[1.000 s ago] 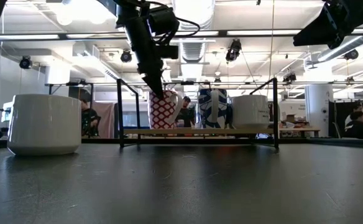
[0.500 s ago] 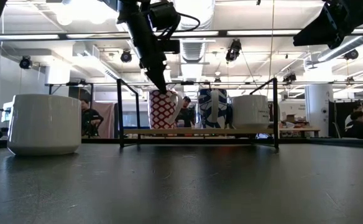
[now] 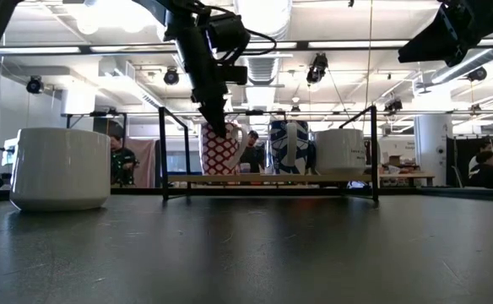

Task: Place coffee mugs
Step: Put the red mug on the shelf

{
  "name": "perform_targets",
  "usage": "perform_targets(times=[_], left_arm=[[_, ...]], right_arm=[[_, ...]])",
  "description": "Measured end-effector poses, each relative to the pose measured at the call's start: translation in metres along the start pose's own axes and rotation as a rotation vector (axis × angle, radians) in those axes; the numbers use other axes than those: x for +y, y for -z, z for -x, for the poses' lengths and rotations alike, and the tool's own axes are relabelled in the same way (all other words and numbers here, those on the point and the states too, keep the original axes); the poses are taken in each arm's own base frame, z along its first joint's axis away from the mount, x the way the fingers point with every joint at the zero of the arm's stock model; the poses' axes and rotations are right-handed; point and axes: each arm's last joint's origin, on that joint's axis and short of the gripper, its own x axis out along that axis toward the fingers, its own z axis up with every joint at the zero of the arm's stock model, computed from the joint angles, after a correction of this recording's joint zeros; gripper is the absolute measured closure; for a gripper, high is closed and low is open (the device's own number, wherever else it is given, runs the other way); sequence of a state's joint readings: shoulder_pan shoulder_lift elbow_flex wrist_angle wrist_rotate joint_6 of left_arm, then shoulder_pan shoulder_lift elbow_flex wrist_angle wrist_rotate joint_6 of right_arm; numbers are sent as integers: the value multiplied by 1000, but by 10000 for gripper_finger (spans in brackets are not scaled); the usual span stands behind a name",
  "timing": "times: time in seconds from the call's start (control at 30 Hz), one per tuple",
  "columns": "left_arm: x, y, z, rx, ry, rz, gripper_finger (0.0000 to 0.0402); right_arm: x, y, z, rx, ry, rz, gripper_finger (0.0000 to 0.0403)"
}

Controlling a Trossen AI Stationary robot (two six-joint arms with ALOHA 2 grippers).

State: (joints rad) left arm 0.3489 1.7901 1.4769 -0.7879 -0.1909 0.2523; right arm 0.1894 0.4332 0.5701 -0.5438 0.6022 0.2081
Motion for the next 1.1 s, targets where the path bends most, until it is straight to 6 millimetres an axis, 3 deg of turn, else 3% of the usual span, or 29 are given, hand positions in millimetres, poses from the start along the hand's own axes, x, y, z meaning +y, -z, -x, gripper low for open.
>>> perform_targets(times=[0.4,1.1], left_arm=[[7,3,-2,13,-7,10,385],[47,7,3,14,-65,59,379]], right_arm=[[0,0,0,0,0,0,282],[0,0,0,0,0,0,282]])
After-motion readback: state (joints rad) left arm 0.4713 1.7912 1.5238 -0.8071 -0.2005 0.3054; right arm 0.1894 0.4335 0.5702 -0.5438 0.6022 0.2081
